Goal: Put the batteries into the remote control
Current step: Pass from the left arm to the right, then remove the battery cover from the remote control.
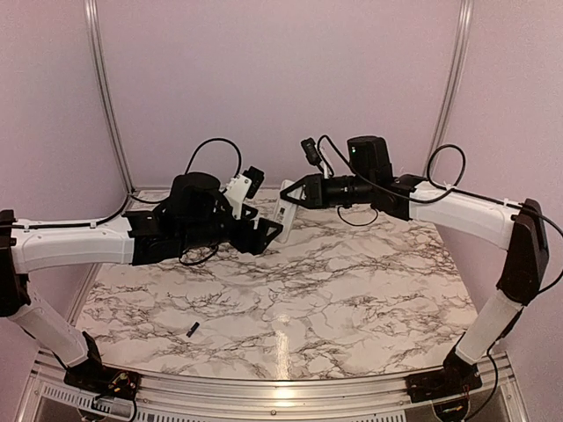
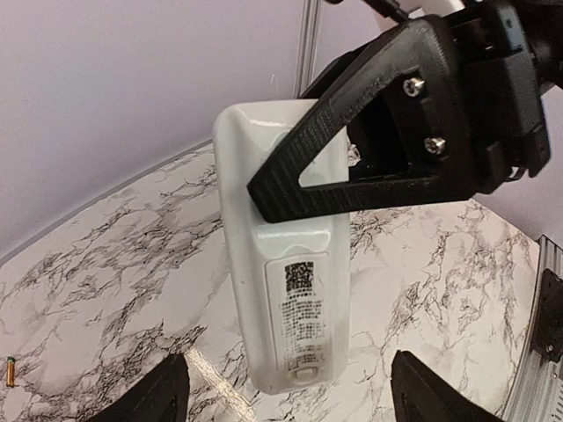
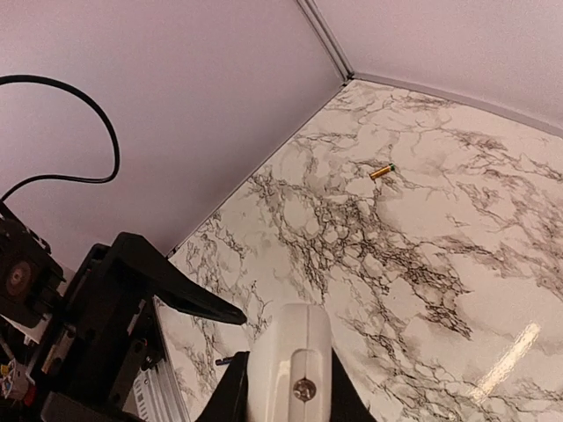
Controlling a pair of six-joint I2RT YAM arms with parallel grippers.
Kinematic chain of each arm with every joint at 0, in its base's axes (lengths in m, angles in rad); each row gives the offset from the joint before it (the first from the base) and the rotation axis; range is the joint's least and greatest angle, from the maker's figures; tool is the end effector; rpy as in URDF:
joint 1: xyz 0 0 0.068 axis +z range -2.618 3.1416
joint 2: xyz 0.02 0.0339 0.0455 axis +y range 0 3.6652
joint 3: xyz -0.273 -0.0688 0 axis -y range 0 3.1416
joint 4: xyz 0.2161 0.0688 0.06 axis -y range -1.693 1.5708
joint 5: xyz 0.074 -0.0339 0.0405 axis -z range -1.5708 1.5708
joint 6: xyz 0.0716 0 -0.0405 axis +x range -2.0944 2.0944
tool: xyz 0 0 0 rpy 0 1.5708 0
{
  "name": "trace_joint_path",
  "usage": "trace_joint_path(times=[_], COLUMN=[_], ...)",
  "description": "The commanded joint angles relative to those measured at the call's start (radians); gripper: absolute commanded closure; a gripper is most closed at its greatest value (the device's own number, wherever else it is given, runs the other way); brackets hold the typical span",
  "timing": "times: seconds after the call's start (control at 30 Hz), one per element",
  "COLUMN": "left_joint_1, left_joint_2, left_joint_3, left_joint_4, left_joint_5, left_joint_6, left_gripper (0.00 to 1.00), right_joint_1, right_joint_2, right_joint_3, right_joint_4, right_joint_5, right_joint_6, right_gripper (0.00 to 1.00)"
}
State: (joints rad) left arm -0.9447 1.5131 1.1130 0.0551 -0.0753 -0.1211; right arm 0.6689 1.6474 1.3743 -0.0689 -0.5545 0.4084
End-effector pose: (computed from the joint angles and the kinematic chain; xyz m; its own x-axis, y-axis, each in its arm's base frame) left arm 0.2174 -0.2914 0.3080 -0.2893 0.1945 -0.9373 0.7370 0.6701 -0.0884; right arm 0.2843 0.2728 0.3400 -0.6054 -0.0482 -0.7945 -0.7365 0.4124 0.5362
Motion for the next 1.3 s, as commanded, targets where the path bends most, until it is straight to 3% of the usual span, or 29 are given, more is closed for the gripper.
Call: trace_joint_path(times=[0.0, 0.2, 0.37, 0.5, 0.83, 1.27], left_joint_1=[0.013, 0.012, -0.032, -0.119, -0.270, -0.315], left_joint_2=[-0.141, -0.288, -0.347, -0.356, -0.242, -0.083], left_joint_3=[-0.085, -0.239, -0.344, -0.406, -0.349, -0.250], left_joint_4=[0.053, 0.098, 0.106, 0.135, 0.080, 0.017], left_joint_5=[0.069, 0.151, 0.146, 0.056, -0.106, -0.214], left_joint_6=[0.024, 0.141, 0.313, 0.495, 0.705, 0.789], left_gripper=[0.12, 0.06, 0.11, 0.18, 0.36, 0.51], right_joint_1=[-0.046, -0.050, -0.051, -0.047, 0.016, 0.061], right_joint_2=[-0.031, -0.019, 0.013, 0.030, 0.070, 0.097], right_joint_3=[-0.041, -0.077, -0.126, -0.159, -0.190, -0.188], right_joint_4=[0.060, 0.029, 0.043, 0.060, 0.041, 0.045], right_joint_5=[-0.153, -0.263, -0.364, -0.404, -0.408, -0.422], right_joint_6=[0.019, -0.013, 0.018, 0.050, 0.086, 0.121], right_gripper=[0.98, 1.00, 1.00, 1.00, 1.00, 1.00])
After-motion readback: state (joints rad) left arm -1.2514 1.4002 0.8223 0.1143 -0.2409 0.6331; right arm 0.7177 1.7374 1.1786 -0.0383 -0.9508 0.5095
